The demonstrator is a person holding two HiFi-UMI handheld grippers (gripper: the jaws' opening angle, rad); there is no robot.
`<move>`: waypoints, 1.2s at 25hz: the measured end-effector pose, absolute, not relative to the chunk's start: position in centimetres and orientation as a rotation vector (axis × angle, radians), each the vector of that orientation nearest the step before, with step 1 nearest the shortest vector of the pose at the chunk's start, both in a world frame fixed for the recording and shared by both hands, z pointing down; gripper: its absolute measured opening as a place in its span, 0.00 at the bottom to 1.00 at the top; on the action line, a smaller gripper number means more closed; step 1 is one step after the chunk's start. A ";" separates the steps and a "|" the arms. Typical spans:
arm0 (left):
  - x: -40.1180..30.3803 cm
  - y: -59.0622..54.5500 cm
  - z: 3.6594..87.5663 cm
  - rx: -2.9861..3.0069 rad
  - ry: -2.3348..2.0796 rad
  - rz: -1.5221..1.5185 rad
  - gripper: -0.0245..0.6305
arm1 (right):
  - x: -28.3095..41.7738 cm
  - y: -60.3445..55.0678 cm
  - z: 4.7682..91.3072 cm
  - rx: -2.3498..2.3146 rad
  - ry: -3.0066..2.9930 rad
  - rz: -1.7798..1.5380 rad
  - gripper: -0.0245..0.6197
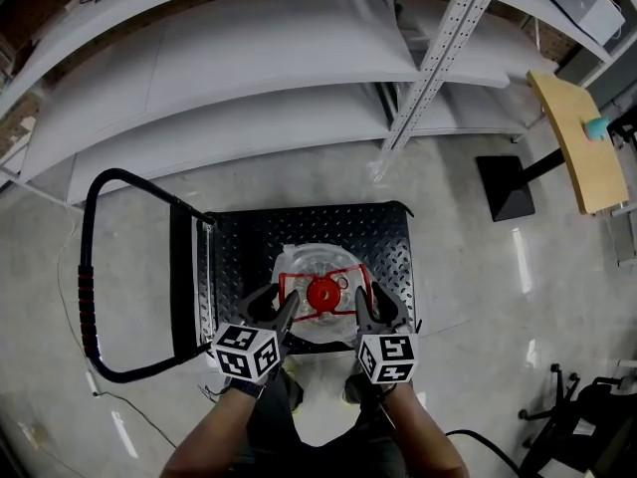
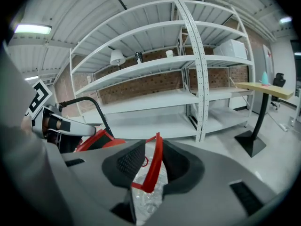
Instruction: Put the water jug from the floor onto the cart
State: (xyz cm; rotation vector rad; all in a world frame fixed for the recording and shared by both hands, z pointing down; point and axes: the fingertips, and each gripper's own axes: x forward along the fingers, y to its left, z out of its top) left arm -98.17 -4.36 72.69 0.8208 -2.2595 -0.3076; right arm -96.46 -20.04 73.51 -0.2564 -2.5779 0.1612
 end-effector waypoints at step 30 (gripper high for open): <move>-67.0 -0.3 29.0 1.462 -2.530 -0.155 0.04 | -65.7 -5.4 27.9 -0.455 -2.955 0.154 0.04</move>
